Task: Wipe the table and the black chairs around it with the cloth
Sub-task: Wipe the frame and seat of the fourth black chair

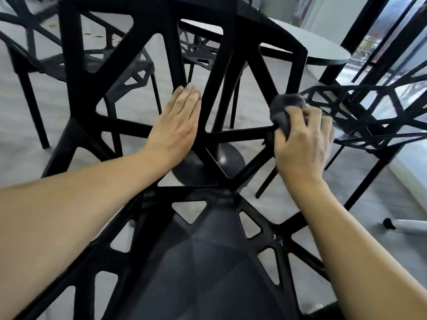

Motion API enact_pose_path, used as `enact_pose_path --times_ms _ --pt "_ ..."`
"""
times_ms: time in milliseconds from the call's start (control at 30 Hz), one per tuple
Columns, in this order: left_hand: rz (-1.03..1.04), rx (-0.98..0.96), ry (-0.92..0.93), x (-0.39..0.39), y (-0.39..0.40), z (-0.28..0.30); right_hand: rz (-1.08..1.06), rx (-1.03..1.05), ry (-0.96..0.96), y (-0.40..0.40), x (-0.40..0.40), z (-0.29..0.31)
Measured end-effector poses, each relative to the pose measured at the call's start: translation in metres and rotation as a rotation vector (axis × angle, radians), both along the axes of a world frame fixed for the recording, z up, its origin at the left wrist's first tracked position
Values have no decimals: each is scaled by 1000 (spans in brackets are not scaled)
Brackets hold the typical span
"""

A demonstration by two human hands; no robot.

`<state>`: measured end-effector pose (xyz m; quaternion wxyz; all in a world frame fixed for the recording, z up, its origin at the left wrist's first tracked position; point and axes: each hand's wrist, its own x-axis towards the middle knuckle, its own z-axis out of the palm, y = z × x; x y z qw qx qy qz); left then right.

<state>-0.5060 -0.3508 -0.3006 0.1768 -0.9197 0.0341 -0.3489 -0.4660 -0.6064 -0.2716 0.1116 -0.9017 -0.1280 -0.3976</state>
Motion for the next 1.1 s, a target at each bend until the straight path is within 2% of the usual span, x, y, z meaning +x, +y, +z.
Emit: enact_pose_path --times_ms 67,200,333,433,533,633,733,867,967,1100 --pt "-46 -2 -12 -6 -5 -2 -90 -105 56 -1 2 -18" --pt "11 127 211 -14 -10 1 -220 -371 46 9 -13 -38" --pt "69 15 228 -12 -24 0 -295 -560 46 15 -30 -54" --pt "85 -60 224 -12 -30 -4 -190 -619 119 37 -52 -97" --pt "55 -90 206 -9 -27 -7 -97 -553 340 70 -72 -128" --pt "47 -100 198 -10 -27 -9 -166 -337 513 82 -72 -117" --pt "78 -96 197 -9 -31 -13 -37 -223 638 66 -63 -115" --pt "185 -48 230 -14 -40 -12 -62 -334 534 53 -79 -123" --pt "233 13 285 -24 -45 -15 -67 -435 545 48 -102 -129" --pt "120 -181 417 -74 -59 -45 12 -390 647 42 -103 -121"
